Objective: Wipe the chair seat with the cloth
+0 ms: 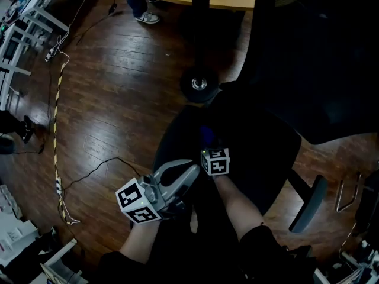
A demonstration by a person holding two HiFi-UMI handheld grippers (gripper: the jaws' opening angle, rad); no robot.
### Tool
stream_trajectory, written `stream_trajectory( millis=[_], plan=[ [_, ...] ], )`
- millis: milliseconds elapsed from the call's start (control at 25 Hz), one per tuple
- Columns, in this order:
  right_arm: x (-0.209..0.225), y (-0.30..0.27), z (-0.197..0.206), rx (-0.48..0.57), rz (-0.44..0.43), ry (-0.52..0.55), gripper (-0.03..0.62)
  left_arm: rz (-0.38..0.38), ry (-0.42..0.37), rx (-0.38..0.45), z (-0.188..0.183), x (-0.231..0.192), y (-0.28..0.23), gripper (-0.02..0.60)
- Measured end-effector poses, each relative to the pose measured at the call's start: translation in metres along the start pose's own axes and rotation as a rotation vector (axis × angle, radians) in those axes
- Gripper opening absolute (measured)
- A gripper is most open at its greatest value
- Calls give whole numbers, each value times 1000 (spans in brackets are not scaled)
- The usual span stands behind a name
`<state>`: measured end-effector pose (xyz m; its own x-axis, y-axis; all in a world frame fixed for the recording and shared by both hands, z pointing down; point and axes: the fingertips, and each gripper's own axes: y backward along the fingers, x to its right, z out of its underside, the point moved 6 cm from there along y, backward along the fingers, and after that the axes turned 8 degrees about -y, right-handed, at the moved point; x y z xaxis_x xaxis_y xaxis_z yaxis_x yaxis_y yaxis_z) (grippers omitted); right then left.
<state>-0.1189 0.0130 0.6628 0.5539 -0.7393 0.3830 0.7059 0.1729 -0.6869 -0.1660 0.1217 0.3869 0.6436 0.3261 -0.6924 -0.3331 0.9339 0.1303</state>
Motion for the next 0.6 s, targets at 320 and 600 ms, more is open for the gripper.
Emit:
stream_trajectory(
  millis=[320,600],
  plan=[
    [38,15,31,-9,96,15,35,51,1,-31,14,-7,-5,-11],
    [150,107,86,-54,369,-133,35,184,30,-122,42,15,-59,-11]
  ],
)
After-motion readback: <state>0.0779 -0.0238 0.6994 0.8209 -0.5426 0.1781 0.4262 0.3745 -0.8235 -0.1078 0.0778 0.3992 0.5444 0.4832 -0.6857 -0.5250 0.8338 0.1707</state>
